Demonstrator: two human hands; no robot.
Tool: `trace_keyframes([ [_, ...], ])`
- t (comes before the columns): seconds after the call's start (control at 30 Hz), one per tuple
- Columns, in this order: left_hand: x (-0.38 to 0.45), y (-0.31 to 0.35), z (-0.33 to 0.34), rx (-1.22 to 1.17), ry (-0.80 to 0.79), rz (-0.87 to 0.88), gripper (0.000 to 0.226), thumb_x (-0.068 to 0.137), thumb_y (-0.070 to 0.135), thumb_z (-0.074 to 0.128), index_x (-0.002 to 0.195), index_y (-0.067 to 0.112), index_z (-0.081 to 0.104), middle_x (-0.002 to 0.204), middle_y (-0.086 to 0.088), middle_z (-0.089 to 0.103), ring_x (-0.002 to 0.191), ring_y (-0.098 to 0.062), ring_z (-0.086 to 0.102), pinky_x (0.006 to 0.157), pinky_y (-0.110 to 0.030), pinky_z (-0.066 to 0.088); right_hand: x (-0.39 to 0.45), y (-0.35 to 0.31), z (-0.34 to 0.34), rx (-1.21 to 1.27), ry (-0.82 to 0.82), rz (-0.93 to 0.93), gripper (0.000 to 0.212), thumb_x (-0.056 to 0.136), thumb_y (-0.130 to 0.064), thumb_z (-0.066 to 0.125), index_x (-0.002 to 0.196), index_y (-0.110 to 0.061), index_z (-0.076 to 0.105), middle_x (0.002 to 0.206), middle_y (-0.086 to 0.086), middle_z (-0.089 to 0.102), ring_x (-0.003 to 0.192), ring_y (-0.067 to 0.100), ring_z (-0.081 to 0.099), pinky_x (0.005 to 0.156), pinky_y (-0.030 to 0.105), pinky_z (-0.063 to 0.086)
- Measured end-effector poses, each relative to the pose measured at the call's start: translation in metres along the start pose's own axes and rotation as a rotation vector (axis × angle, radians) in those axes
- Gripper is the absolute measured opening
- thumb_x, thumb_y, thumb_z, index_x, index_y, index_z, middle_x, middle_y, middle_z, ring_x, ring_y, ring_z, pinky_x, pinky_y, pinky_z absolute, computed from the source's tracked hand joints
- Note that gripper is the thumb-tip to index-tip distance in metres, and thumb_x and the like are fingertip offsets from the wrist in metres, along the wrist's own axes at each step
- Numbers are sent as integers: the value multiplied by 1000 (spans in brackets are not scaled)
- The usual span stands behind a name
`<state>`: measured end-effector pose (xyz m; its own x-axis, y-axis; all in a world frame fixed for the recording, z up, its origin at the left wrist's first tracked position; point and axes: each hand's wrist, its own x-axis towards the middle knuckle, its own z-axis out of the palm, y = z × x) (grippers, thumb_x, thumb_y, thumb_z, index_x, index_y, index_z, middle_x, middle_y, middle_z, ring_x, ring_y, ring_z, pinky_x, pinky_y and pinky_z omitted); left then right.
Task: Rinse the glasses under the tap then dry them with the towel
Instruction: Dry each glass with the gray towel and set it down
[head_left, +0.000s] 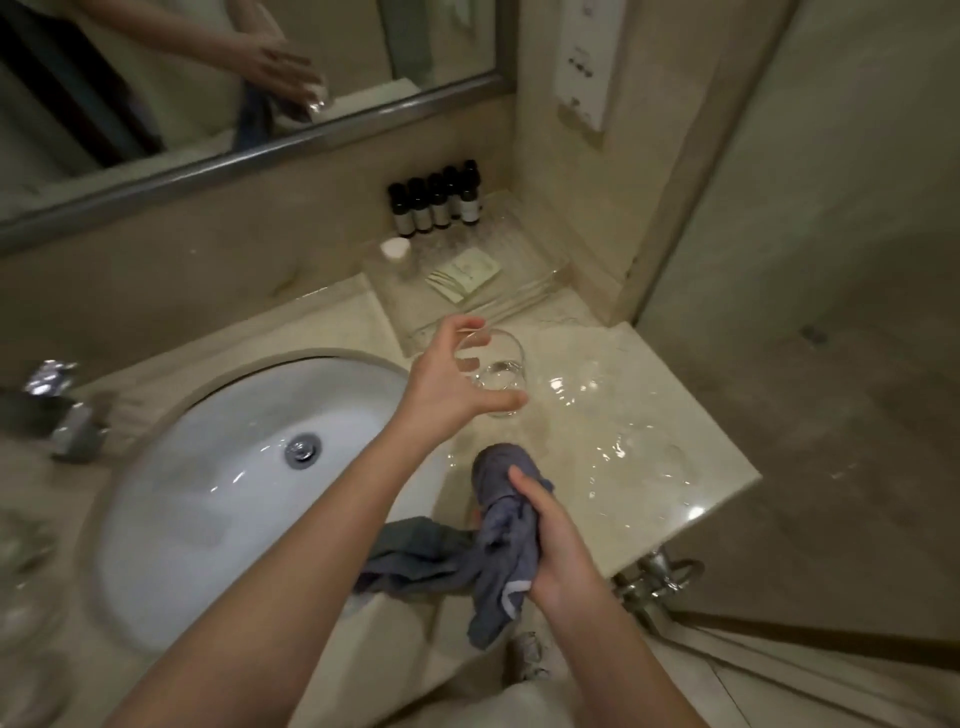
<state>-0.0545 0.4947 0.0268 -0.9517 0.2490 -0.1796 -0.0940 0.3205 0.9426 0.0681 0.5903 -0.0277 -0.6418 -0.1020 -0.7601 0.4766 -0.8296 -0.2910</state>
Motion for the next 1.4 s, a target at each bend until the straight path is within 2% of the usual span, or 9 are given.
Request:
trace_keyframes([
  [0.13, -37, -6, -60, -110, 259, -61, 74, 50, 25, 94, 106, 36, 48, 121, 9, 59, 102, -15, 62, 83, -30, 53, -3, 13, 22, -36, -59, 21, 30, 91, -28, 56, 87, 0, 66, 70, 16, 68, 56, 25, 67, 52, 29, 56],
  [0.27, -76, -23, -107, -235, 383, -111, 67, 65, 12, 88, 121, 27, 55, 119, 1, 60, 95, -10, 65, 59, -13, 47, -5, 30, 50, -122, -136, -23, 34, 68, -33, 75, 87, -5, 70, 80, 16, 66, 68, 24, 65, 60, 31, 57],
  [0.37, -102, -34, -129, -374, 475, -158, 78, 50, 22, 93, 119, 23, 56, 109, -2, 67, 92, -14, 67, 76, -21, 50, -10, 43, 75, -162, -204, -90, 52, 64, -30, 77, 106, -1, 67, 81, 16, 66, 64, 21, 67, 59, 29, 58],
  [0.47, -122, -45, -140, -515, 561, -192, 74, 39, 38, 84, 107, 19, 59, 95, -1, 71, 82, -21, 68, 80, -29, 49, -16, 63, 98, -213, -286, -170, 75, 66, -31, 82, 128, 2, 56, 104, 22, 65, 84, 27, 66, 79, 36, 55],
  [0.63, -149, -53, -142, -536, 611, -204, 65, 46, 48, 77, 103, 22, 63, 103, -1, 68, 81, -19, 68, 84, -38, 53, -27, 97, 122, -390, -392, -344, 46, 82, -22, 70, 124, -9, 58, 110, 11, 69, 97, 21, 67, 89, 35, 52],
  [0.93, -178, -41, -151, -707, 558, -236, 49, 53, 45, 63, 91, 15, 65, 74, -1, 66, 59, -15, 65, 55, -25, 52, -36, 131, 134, -387, -324, -275, 54, 82, -34, 70, 126, -5, 58, 118, 17, 68, 110, 31, 65, 103, 49, 46],
  [1.07, -182, -49, -155, -564, 587, -271, 63, 52, 60, 58, 100, 18, 55, 89, -3, 69, 79, -20, 64, 73, -37, 48, -40, 136, 134, -350, -323, -257, 54, 76, -30, 63, 124, -5, 58, 116, 17, 68, 99, 25, 69, 94, 42, 54],
  [1.23, -185, -52, -162, -300, 703, -280, 37, 82, 59, 60, 98, 26, 53, 92, 2, 65, 75, -12, 64, 76, -35, 51, -37, 143, 134, -387, -325, -309, 39, 76, -30, 64, 113, -16, 63, 116, 12, 69, 104, 26, 65, 104, 50, 44],
  [1.4, -187, -45, -162, -215, 664, -262, 77, 46, 74, 68, 105, 27, 51, 99, 5, 64, 88, -14, 68, 74, -30, 52, -41, 143, 139, -376, -299, -325, 58, 71, -38, 69, 121, -11, 61, 119, 15, 67, 105, 25, 65, 104, 51, 44],
])
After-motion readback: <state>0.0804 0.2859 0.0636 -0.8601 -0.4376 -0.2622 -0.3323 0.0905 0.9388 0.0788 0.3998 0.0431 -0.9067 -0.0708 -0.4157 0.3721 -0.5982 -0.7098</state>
